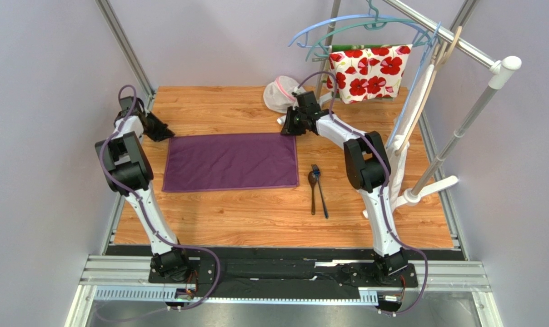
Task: Fold the napkin into a case and place the utensils inside
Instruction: Fold the rectangle-folded napkin at the center of the board.
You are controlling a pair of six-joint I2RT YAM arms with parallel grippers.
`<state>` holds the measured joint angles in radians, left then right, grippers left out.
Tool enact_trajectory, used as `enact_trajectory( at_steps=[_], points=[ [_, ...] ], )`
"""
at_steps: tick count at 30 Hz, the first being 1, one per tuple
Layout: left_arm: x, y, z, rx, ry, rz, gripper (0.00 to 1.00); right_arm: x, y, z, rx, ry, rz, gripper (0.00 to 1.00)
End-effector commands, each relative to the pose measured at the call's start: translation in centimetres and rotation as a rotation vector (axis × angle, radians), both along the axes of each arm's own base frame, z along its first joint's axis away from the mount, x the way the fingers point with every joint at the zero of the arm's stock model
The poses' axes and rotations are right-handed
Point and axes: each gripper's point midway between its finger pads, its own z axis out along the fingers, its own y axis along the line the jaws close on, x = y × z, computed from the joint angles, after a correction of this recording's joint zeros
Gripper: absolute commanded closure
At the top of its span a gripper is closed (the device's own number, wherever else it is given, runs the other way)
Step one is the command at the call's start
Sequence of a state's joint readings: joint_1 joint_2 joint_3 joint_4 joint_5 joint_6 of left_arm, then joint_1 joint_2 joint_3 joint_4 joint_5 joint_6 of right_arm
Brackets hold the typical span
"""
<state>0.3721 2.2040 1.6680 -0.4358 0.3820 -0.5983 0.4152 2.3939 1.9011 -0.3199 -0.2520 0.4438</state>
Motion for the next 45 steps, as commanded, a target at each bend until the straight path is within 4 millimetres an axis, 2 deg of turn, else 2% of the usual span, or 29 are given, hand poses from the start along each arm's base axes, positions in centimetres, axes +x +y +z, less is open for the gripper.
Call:
enact_trajectory(
  at_steps=[1, 2, 3, 4, 5, 6, 7, 8, 9, 10, 11, 12, 14, 15, 16, 17, 18, 19, 20, 22, 23, 25, 26, 30, 33, 34, 40, 45],
  points=[
    [-0.1, -0.2, 5.9, 0.151, -0.058, -0.016, 0.82, -0.2, -0.1, 3.5, -0.089, -0.061, 0.013, 0.73],
    [-0.2, -0.9, 9.5, 0.187, -0.119, -0.010, 0.77, -0.5, -0.4, 3.9, -0.115, -0.055, 0.004, 0.62],
    [-1.0, -1.6, 10.2, 0.194, -0.121, -0.007, 0.75, -0.6, -0.3, 5.8, -0.122, -0.074, 0.000, 0.57],
    [-1.3, -3.1, 11.4, 0.189, -0.145, -0.022, 0.73, -1.8, -0.8, 5.5, -0.157, -0.031, -0.002, 0.53],
    [-2.0, -4.3, 14.4, 0.172, -0.200, -0.010, 0.69, -2.4, -0.9, 6.1, -0.163, -0.017, -0.008, 0.45],
    [-3.2, -5.4, 13.7, 0.142, -0.185, -0.015, 0.68, -3.1, -1.3, 6.1, -0.176, 0.006, -0.019, 0.42],
    [-3.8, -6.7, 14.4, 0.108, -0.210, -0.037, 0.67, -4.6, -2.1, 6.2, -0.190, 0.051, -0.038, 0.39],
    [-4.7, -8.4, 16.2, 0.088, -0.248, -0.053, 0.65, -5.4, -2.4, 6.1, -0.200, 0.070, -0.044, 0.32],
    [-6.1, -9.5, 15.1, 0.058, -0.220, -0.068, 0.65, -6.0, -2.8, 6.0, -0.213, 0.082, -0.055, 0.30],
    [-6.8, -10.6, 15.4, 0.037, -0.233, -0.092, 0.64, -7.2, -3.2, 5.9, -0.231, 0.084, -0.055, 0.30],
    [-7.8, -12.2, 16.5, 0.029, -0.265, -0.120, 0.64, -7.6, -3.2, 6.0, -0.238, 0.080, -0.051, 0.28],
    [-9.1, -13.2, 15.1, 0.015, -0.236, -0.140, 0.64, -7.9, -3.3, 5.9, -0.248, 0.076, -0.051, 0.28],
    [-10.7, -15.2, 15.9, 0.019, -0.267, -0.201, 0.63, -8.0, -3.2, 5.7, -0.276, 0.069, -0.042, 0.28],
    [-12.0, -16.7, 14.9, 0.013, -0.244, -0.242, 0.63, -8.1, -3.1, 5.5, -0.284, 0.079, -0.035, 0.28],
    [-12.9, -17.6, 14.8, 0.013, -0.246, -0.276, 0.63, -8.7, -3.8, 4.8, -0.342, 0.108, -0.048, 0.28],
    [-13.9, -18.4, 15.7, 0.018, -0.276, -0.301, 0.63, -8.4, -3.8, 4.3, -0.365, 0.117, -0.050, 0.29],
    [-15.2, -19.4, 15.0, 0.017, -0.261, -0.332, 0.63, -8.7, -4.0, 3.8, -0.388, 0.128, -0.045, 0.29],
    [-15.8, -19.3, 14.9, 0.026, -0.261, -0.330, 0.63, -8.8, -3.9, 3.6, -0.408, 0.125, -0.044, 0.30],
    [-16.9, -20.3, 15.9, 0.035, -0.297, -0.367, 0.63, -9.0, -4.0, 3.2, -0.421, 0.130, -0.049, 0.32],
    [-18.6, -21.2, 15.3, 0.047, -0.285, -0.400, 0.63, -9.1, -3.8, 2.9, -0.424, 0.128, -0.047, 0.34],
    [-19.4, -21.5, 16.1, 0.056, -0.314, -0.414, 0.63, -9.0, -3.8, 2.8, -0.424, 0.122, -0.045, 0.35],
    [-20.7, -22.2, 15.8, 0.049, -0.311, -0.448, 0.63, -8.9, -3.9, 2.4, -0.429, 0.112, -0.049, 0.37],
    [-21.3, -22.2, 16.2, 0.052, -0.325, -0.453, 0.63, -8.9, -3.9, 2.2, -0.431, 0.113, -0.049, 0.37],
    [-23.4, -22.1, 15.5, 0.053, -0.315, -0.469, 0.63, -9.1, -3.5, 0.9, -0.416, 0.124, -0.041, 0.37],
    [-24.6, -21.9, 15.2, 0.057, -0.313, -0.471, 0.63, -9.8, -3.4, -1.0, -0.408, 0.167, -0.033, 0.37],
    [-24.8, -21.8, 15.1, 0.063, -0.314, -0.469, 0.63, -10.4, -3.6, -1.7, -0.410, 0.185, -0.029, 0.37],
    [-25.5, -21.3, 15.5, 0.093, -0.329, -0.465, 0.63, -11.3, -4.2, -4.2, -0.436, 0.225, -0.031, 0.39],
    [-25.1, -21.4, 16.5, 0.094, -0.338, -0.469, 0.63, -13.0, -5.1, -6.6, -0.497, 0.278, -0.044, 0.53]
  ],
)
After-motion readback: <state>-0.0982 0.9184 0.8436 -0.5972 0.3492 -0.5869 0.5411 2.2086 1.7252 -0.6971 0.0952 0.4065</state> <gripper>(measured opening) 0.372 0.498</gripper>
